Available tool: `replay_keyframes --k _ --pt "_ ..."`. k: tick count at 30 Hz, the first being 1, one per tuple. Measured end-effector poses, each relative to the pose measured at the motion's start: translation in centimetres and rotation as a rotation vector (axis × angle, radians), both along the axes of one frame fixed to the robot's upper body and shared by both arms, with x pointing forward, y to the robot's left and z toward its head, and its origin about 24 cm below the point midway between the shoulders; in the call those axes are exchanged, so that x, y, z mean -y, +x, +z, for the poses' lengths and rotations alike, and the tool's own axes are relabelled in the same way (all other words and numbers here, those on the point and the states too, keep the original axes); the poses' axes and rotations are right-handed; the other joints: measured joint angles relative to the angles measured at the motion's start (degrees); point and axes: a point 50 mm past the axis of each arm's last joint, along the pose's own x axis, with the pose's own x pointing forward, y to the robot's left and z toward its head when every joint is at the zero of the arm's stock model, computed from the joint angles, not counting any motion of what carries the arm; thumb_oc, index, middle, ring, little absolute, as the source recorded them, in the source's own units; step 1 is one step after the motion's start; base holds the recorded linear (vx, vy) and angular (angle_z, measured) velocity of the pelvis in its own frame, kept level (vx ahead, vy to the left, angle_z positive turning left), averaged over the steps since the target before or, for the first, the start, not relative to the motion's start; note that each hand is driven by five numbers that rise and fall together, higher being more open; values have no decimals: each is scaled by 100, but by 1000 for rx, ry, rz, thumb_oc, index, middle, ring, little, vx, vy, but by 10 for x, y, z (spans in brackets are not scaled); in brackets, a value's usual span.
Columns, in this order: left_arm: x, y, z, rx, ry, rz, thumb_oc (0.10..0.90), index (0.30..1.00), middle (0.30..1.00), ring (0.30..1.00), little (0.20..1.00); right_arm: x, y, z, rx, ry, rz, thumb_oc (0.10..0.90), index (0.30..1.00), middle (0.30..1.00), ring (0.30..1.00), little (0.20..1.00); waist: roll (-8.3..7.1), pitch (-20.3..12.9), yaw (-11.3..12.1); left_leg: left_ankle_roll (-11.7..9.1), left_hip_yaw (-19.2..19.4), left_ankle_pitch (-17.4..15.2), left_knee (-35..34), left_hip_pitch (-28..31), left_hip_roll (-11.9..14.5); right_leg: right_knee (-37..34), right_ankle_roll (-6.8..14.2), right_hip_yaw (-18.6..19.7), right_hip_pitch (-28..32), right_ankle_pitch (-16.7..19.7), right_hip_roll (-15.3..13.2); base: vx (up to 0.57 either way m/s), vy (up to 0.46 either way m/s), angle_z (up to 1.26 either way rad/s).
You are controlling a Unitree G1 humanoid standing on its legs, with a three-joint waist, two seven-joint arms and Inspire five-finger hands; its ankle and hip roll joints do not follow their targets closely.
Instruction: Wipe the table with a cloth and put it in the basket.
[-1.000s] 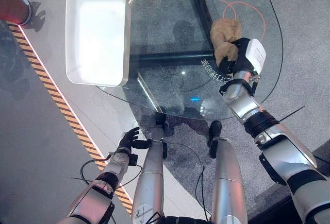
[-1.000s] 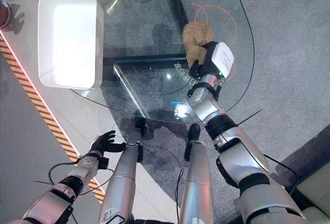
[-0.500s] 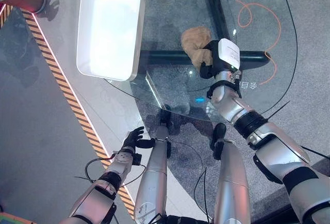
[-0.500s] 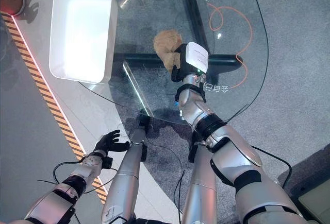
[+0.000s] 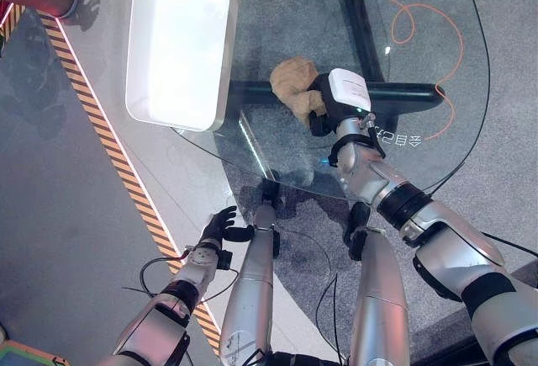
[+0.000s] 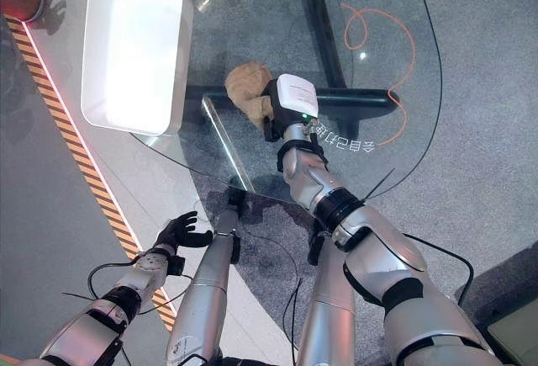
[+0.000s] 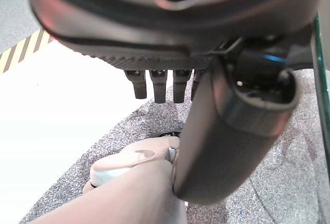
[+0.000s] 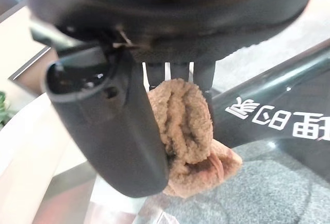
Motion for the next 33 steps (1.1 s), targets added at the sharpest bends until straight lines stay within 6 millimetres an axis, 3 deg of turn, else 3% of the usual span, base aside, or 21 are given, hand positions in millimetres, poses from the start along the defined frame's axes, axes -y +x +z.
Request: replay_keyframes --k 11,17,22,30,33 --pt "2 1 2 9 -5 -9 800 900 900 900 900 -22 -7 -16 -94 -139 163 100 300 300 300 200 9 -6 103 -60 -109 9 -56 -11 8 96 -74 -134 -3 -89 -28 -6 -2 4" --pt "3 3 4 16 -7 -14 800 900 900 900 900 -28 -9 -19 -135 -186 222 100 300 300 300 200 12 -8 108 42 -106 -44 55 -66 -25 26 -35 -135 34 -57 -46 -5 -2 -1" --pt "4 4 4 18 5 -27 800 900 900 900 900 -30 -10 -21 -152 -215 250 100 300 300 300 200 12 -8 115 -120 -113 79 49 -66 -68 95 4 -138 24 -98 -105 -12 -1 6" --pt "4 4 5 15 5 -29 800 900 900 900 900 -33 -12 -25 -163 -252 280 100 300 300 300 200 12 -8 119 38 -139 -128 -44 -68 -66 44 -89 -184 -1 -87 -106 -1 0 0" --pt "4 5 5 15 6 -32 800 900 900 900 900 -32 -12 -26 -159 -249 276 100 300 300 300 200 14 -10 102 34 -134 -58 71 -73 -102 27 -8 -139 39 -53 -119 -6 19 -7"
